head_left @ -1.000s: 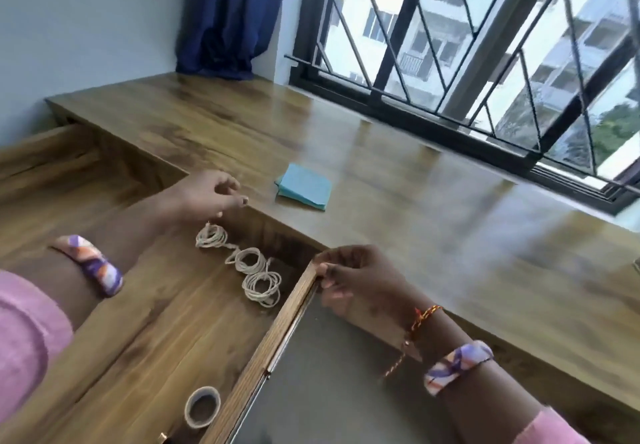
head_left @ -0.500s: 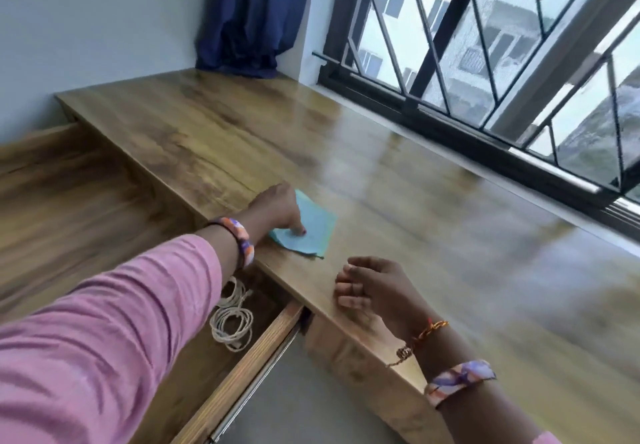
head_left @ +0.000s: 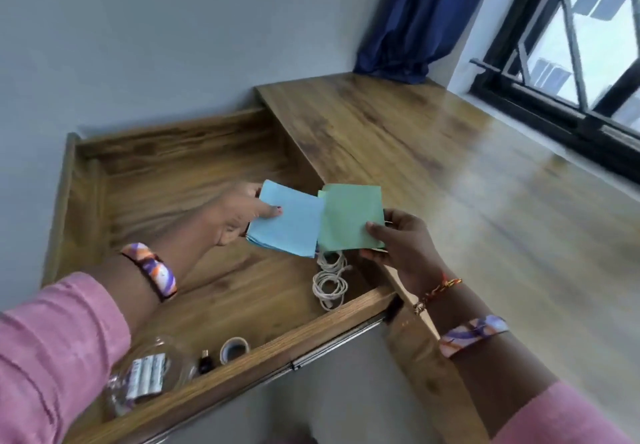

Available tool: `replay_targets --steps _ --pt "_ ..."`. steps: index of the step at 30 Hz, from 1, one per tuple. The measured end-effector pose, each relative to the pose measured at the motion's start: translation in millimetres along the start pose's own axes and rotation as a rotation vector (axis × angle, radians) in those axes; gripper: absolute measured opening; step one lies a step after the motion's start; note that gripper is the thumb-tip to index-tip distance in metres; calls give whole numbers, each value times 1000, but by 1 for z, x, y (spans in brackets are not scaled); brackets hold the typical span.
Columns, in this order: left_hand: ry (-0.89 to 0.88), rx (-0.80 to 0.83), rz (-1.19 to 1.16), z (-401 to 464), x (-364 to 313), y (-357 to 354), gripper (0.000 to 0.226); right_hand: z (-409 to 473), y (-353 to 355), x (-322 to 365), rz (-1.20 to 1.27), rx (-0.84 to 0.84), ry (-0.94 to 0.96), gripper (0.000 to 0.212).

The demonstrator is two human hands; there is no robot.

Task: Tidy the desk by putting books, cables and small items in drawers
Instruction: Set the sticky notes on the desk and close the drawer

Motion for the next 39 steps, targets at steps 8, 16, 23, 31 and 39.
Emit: replay_targets --steps 8,16,23,31,39 --pt "167 -696 466 -94 70 184 44 53 -109 -62 -302 184 -172 27" --pt "253 -456 1022 -103 96 225 46 70 -204 -128 -431 298 -376 45" --pt "237 -88 1649 -93 96 198 27 89 -236 -147 -405 255 -477 47" --pt "305 257 1813 -94 124 205 40 127 -277 -130 -337 140 -383 39" --pt "172 -317 1691 -109 75 233 50 147 -323 -118 -444 156 -251 46"
Point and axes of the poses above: each hand's wrist, its own z-axis towards the middle knuckle, its own y-axis out of the back of the hand, x = y × z, the point moved 10 cm from there along z, towards the middle knuckle, and after that the axes turned 14 degrees about -y, right-handed, at the moved point
